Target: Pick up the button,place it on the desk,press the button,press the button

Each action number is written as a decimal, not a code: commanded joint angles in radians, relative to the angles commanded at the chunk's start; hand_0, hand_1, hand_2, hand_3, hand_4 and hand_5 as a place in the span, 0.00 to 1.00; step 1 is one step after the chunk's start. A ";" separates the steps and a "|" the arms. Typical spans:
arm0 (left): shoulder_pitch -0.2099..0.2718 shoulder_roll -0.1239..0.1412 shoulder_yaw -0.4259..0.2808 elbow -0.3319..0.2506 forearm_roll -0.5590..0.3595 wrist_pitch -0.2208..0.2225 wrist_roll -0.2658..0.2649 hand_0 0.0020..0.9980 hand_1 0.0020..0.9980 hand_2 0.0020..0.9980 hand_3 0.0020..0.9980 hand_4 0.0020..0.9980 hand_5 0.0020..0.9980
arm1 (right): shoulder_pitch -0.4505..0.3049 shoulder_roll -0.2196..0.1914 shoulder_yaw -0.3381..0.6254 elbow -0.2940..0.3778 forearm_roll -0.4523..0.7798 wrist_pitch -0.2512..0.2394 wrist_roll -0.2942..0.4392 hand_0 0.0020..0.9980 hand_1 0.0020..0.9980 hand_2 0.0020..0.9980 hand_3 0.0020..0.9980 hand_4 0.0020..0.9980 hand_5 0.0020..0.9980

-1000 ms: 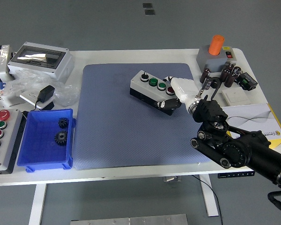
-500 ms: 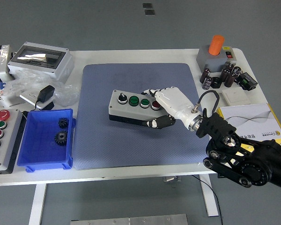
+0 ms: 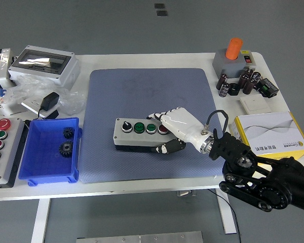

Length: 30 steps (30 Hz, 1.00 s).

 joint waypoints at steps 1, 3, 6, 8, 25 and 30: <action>0.000 0.000 0.000 0.000 0.000 0.000 0.000 0.74 0.74 0.60 0.60 0.60 0.21 | -0.001 0.001 0.001 -0.002 -0.002 0.012 -0.002 0.26 0.41 0.38 0.38 0.44 0.01; 0.000 0.000 -0.001 0.000 0.001 0.000 0.001 0.74 0.74 0.60 0.60 0.60 0.21 | -0.002 0.002 0.003 -0.003 -0.006 0.028 -0.006 0.26 0.41 0.38 0.38 0.44 0.01; -0.001 0.000 -0.001 0.000 0.000 0.000 0.000 0.74 0.74 0.60 0.60 0.61 0.22 | -0.004 0.004 0.005 -0.008 -0.012 0.046 -0.015 0.42 0.59 0.62 0.61 0.48 0.05; -0.001 0.000 -0.002 0.000 0.001 0.000 0.000 0.74 0.74 0.60 0.60 0.61 0.22 | -0.004 0.005 0.007 -0.011 -0.014 0.053 -0.017 0.42 0.59 0.62 0.61 0.48 0.05; 0.000 -0.002 -0.002 0.000 -0.001 -0.001 -0.001 0.74 0.74 0.60 0.60 0.61 0.23 | -0.007 -0.004 0.029 0.020 -0.003 0.072 -0.010 0.88 0.93 1.00 1.00 0.89 0.31; 0.000 -0.002 0.000 0.000 -0.004 -0.002 -0.001 0.74 0.74 0.60 0.60 0.61 0.23 | -0.022 -0.036 0.066 0.083 0.066 0.100 0.003 0.88 0.93 1.00 1.00 0.89 0.31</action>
